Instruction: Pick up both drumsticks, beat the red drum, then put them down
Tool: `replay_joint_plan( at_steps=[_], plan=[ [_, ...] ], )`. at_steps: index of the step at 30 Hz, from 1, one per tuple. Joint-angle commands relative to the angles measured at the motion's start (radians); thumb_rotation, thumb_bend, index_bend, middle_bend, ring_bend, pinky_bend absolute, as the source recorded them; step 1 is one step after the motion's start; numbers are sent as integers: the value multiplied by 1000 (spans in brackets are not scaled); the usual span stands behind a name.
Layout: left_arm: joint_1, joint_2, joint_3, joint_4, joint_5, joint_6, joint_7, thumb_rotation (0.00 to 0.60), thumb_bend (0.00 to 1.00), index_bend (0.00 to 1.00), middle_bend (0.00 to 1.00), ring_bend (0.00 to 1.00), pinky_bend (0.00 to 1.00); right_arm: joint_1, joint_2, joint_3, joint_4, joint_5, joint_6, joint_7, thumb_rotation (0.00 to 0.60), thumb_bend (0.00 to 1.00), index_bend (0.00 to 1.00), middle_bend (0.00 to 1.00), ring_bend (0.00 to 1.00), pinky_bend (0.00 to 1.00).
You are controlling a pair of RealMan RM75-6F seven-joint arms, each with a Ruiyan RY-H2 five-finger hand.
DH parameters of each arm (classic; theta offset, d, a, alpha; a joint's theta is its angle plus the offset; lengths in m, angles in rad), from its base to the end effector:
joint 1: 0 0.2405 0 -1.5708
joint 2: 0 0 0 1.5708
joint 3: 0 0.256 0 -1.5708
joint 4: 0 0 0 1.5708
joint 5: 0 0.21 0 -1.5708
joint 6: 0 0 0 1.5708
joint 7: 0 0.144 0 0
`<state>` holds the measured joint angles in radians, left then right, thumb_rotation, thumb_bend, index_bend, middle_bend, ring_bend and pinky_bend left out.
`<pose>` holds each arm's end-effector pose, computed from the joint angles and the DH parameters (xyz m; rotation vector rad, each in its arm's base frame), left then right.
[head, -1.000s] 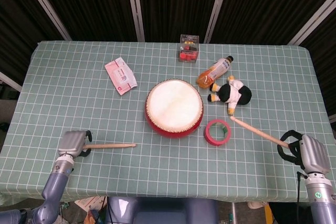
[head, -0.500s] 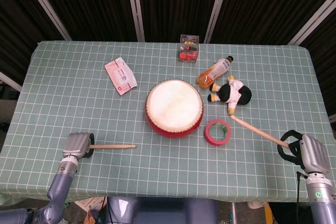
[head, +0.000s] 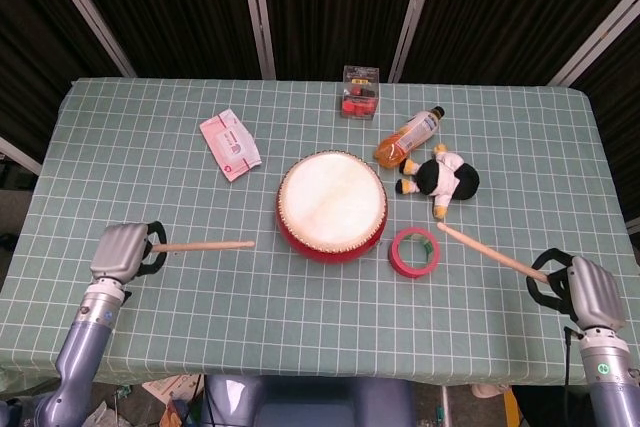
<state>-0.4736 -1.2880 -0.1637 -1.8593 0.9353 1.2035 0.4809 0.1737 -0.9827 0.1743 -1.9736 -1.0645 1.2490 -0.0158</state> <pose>-0.2141 0.2798 0.0702 -1.5127 -1.1190 -0.7720 -0.2786 -0.2143 0.1641 1.1373 -1.3323 0.8873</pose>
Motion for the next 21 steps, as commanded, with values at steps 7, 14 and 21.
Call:
replay_joint_plan(
  at_steps=[7, 14, 21],
  plan=[
    [-62, 150, -112, -32, 20, -65, -85, 600, 561, 745, 1000, 1000, 1000, 96, -16, 64, 0, 112, -39, -108, 600, 591, 1000, 1000, 1000, 989],
    [-171, 177, -182, 63, -63, -162, -68, 600, 561, 745, 1000, 1000, 1000, 211, -44, 114, 34, 251, -84, -244, 600, 590, 1000, 1000, 1000, 989],
    [-287, 182, -220, 166, -167, -268, -39, 600, 561, 745, 1000, 1000, 1000, 323, -86, 121, 89, 353, -127, -385, 600, 591, 999, 1000, 1000, 989]
  ],
)
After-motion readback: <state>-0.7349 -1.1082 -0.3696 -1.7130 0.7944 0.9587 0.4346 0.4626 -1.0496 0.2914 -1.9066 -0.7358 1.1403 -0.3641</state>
